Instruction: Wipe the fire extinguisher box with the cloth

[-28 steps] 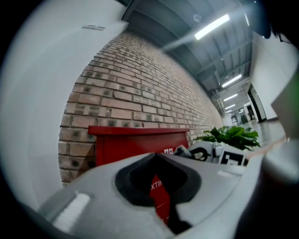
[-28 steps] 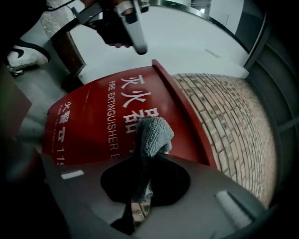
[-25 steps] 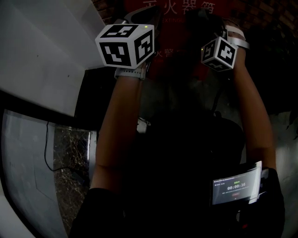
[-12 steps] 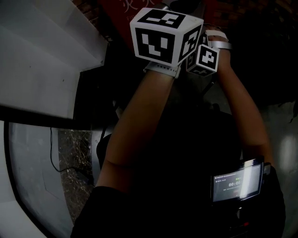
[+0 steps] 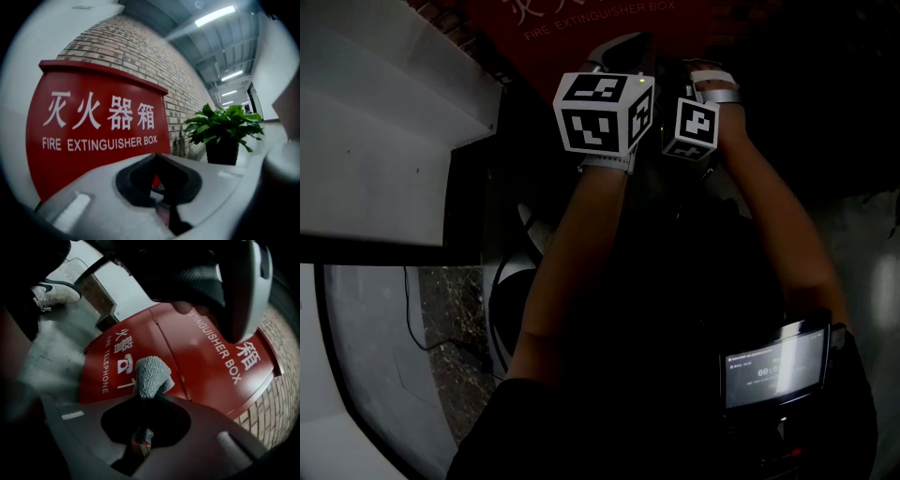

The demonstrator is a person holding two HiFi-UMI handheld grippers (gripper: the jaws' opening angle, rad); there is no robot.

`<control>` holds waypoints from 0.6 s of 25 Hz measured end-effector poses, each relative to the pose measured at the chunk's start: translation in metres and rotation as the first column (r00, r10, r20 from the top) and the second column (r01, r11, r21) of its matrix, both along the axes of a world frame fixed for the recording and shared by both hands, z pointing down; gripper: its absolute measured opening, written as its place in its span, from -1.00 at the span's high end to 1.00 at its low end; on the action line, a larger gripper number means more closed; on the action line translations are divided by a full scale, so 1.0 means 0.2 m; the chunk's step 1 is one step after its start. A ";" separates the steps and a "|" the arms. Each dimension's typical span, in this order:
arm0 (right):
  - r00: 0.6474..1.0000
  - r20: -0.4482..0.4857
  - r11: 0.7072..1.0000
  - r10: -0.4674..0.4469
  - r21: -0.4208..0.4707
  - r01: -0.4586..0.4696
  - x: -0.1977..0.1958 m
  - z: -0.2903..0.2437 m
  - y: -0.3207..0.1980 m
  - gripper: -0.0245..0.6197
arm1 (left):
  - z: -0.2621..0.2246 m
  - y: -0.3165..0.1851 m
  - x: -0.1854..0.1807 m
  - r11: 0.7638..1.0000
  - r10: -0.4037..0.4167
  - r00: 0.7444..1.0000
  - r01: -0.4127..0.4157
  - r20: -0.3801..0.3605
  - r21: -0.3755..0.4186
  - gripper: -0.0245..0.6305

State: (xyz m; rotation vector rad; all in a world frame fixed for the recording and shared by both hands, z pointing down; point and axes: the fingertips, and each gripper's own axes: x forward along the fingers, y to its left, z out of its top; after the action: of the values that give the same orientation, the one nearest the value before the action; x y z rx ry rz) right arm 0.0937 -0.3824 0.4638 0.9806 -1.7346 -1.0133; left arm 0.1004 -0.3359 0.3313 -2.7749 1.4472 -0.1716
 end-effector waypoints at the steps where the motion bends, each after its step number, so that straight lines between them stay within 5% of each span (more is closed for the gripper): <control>1: 1.000 -0.010 1.000 0.000 0.000 0.000 0.00 0.03 0.00 0.84 | 0.05 -0.01 -0.02 1.000 -0.011 1.000 0.011 -0.005 -0.013 0.92; 15: 0.967 -0.235 0.963 -0.096 -0.266 0.031 -0.01 0.73 0.04 0.84 | 0.67 -0.02 -0.20 0.982 -0.126 0.991 0.120 -0.038 -0.145 0.92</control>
State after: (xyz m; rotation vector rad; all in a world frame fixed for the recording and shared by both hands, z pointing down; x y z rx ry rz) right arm 0.0926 -0.3740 0.6106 0.6077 -1.6480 -0.8784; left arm 0.0600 -0.3391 0.4662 -2.8172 1.6834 -0.2209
